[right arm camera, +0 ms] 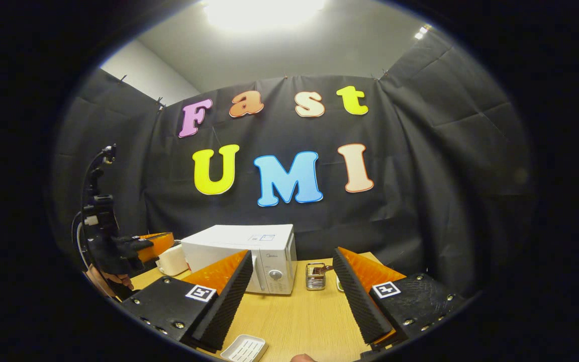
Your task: Open the microwave oven with the left hand, put the food in, and close the microwave oven.
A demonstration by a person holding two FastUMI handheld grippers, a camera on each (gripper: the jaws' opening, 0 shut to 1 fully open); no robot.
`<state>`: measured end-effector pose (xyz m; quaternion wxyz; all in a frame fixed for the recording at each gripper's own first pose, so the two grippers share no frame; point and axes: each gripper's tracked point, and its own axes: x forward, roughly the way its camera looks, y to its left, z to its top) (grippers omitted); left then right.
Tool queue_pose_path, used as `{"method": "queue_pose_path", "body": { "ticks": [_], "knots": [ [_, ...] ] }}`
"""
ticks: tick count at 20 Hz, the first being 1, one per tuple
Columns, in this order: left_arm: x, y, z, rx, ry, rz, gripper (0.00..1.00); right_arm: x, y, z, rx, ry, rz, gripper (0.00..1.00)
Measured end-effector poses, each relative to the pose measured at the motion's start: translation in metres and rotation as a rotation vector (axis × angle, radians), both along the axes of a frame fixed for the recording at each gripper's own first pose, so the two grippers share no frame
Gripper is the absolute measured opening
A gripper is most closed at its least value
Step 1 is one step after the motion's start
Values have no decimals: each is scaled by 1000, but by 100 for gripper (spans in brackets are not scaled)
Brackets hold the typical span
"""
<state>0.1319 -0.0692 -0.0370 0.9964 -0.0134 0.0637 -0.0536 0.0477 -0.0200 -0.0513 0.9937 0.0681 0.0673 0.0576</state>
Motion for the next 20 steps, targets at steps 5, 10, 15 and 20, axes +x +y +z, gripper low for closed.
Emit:
{"method": "queue_pose_path", "body": {
  "ticks": [5,10,15,20],
  "knots": [
    [-48,30,14,13,-21,15,7,-10,19,5,-18,-20,-3,97],
    [-85,66,7,-4,-10,39,7,-25,46,6,-51,-33,2,97],
    [-111,90,12,-4,-32,57,8,-40,63,9,-50,-46,-9,97],
    [-122,94,17,19,-66,47,41,-45,71,8,-69,-46,-12,97]
  ]
}}
